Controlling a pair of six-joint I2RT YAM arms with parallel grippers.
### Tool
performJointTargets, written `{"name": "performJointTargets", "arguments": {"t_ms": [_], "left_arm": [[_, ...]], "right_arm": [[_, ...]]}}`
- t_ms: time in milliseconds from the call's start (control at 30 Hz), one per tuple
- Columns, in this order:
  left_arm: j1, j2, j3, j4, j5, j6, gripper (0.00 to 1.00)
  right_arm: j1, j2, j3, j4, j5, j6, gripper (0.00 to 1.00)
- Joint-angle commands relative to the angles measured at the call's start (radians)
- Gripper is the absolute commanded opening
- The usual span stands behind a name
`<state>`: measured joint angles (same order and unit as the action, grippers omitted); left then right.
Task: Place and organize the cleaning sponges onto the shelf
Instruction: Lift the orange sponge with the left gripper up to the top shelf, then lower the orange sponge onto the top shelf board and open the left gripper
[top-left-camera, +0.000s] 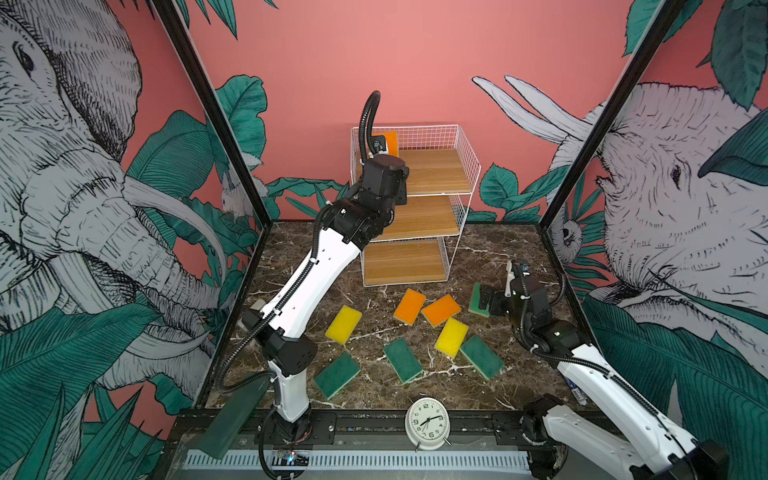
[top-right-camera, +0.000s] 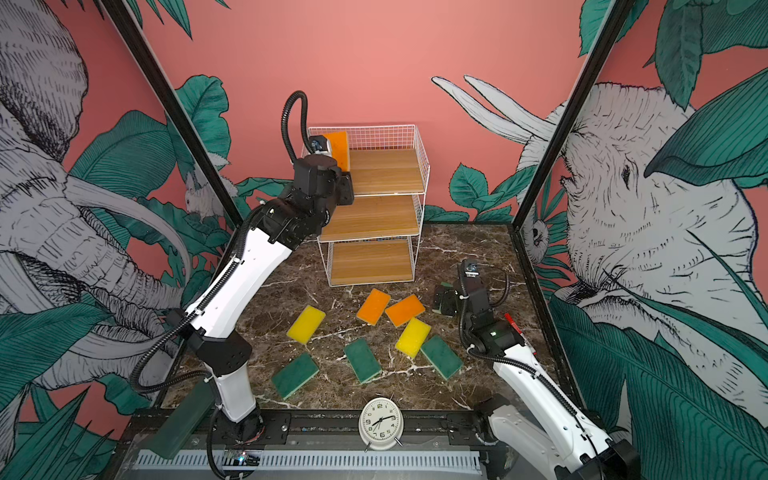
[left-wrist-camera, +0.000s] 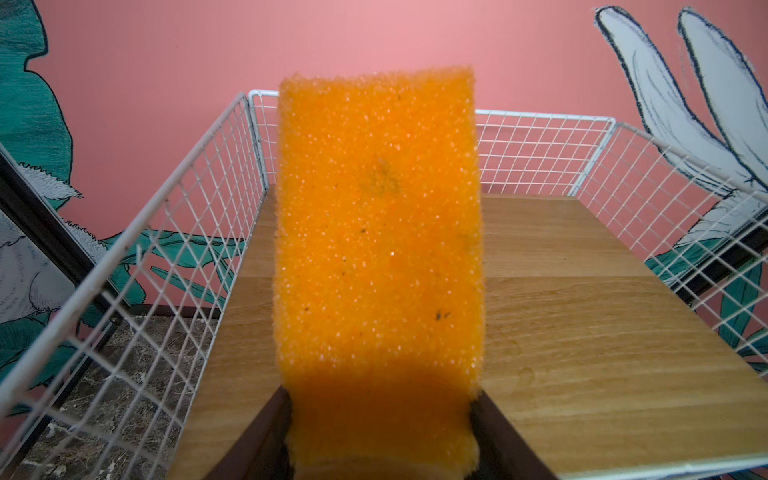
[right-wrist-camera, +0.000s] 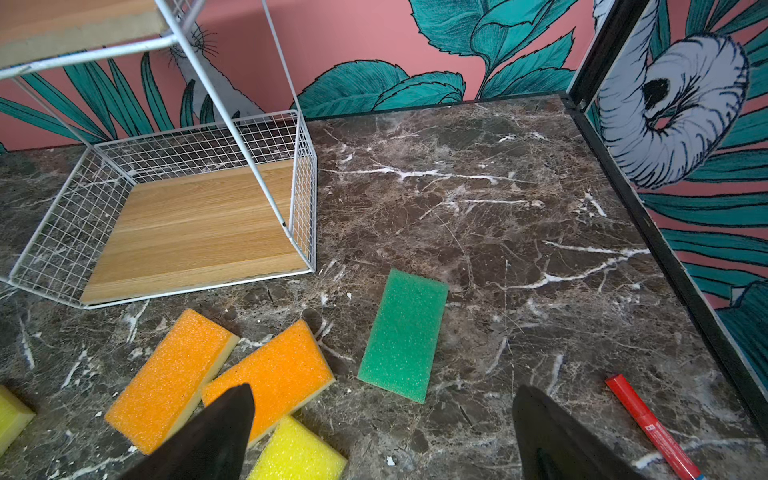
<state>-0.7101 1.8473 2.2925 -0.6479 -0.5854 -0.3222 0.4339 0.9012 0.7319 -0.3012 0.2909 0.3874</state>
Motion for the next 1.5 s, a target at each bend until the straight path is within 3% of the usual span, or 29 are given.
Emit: {"name": "performJointTargets", "arguments": {"t_ms": [0,633,867,1100,1467], "left_arm": [[0.003,0.008,0.039,-0.020,-0.021,-0.024,0.58],[0.037,0.056,0.087,-0.052,-0.122,0.002,0.63],[0.044,0.070,0.091,-0.059,-0.078,0.002,0.65],[0.052,0.081,0.096,-0.084,-0.071,-0.028,0.80],[0.057,0.073,0.096,-0.076,-0.038,-0.038,0.82]], "right_arm": [[0.004,-0.010,-0.001,0.039,0.001,-0.016,0.99],[0.004,-0.007,-0.006,0.042,0.004,-0.037,0.99],[0.004,-0.005,-0.007,0.044,0.004,-0.034,0.99],[0.003,-0.004,-0.003,0.042,0.008,-0.037,0.99],[0.002,0.001,-0.001,0.046,0.003,-0.026,0.99]]}}
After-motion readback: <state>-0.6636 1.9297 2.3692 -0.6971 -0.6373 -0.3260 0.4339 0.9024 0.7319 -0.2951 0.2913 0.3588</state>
